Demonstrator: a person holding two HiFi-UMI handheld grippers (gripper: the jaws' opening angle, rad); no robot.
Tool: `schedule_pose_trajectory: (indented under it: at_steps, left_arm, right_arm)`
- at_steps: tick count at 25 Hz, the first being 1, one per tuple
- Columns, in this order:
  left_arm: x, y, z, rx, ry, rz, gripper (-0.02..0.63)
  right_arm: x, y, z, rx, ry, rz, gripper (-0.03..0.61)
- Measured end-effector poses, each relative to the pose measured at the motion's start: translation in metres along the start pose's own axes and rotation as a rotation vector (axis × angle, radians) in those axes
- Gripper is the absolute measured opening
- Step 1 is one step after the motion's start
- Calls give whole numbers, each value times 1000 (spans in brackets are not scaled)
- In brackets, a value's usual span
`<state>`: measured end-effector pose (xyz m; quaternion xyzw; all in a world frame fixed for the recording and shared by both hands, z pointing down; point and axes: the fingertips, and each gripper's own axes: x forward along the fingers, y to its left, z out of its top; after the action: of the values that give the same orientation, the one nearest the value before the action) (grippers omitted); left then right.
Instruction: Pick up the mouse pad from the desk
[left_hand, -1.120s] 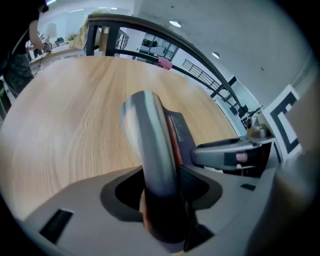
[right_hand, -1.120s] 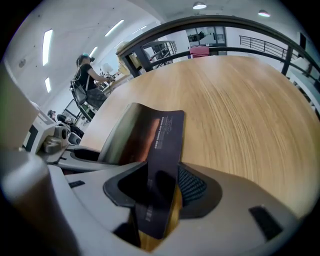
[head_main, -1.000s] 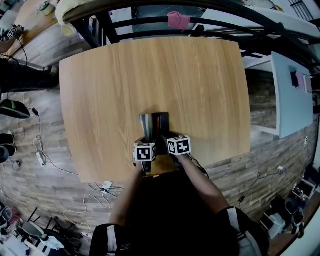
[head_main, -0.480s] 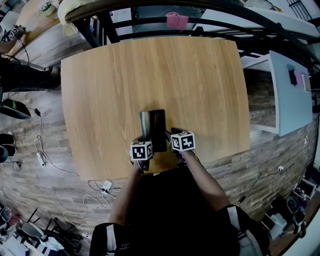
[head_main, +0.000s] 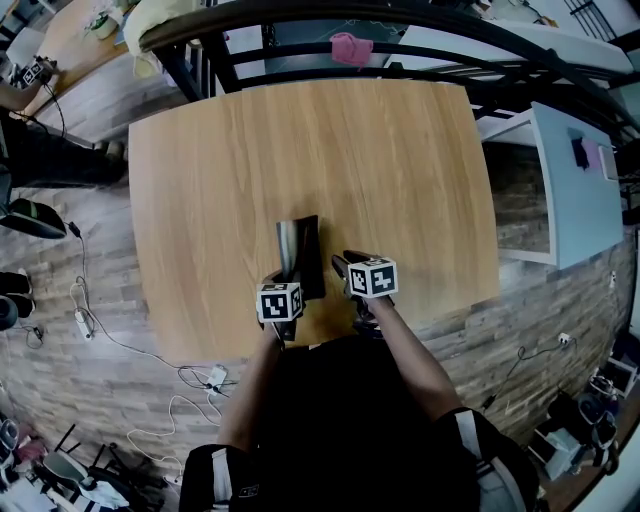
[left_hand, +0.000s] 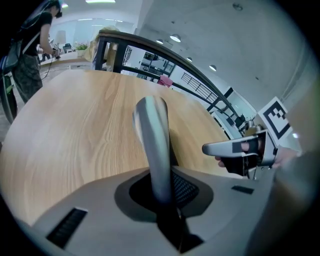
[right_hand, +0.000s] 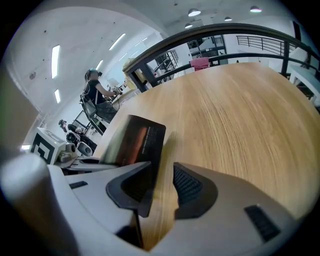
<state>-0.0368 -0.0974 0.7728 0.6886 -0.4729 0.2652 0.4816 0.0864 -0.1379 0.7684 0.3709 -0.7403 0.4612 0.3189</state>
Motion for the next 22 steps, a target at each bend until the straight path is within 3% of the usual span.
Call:
schedule_pose_trajectory:
  at_steps: [22]
  left_arm:
    - [-91, -5, 65, 26, -251, -10, 52]
  right_arm:
    - [-72, 23, 42, -25, -221, -28, 95]
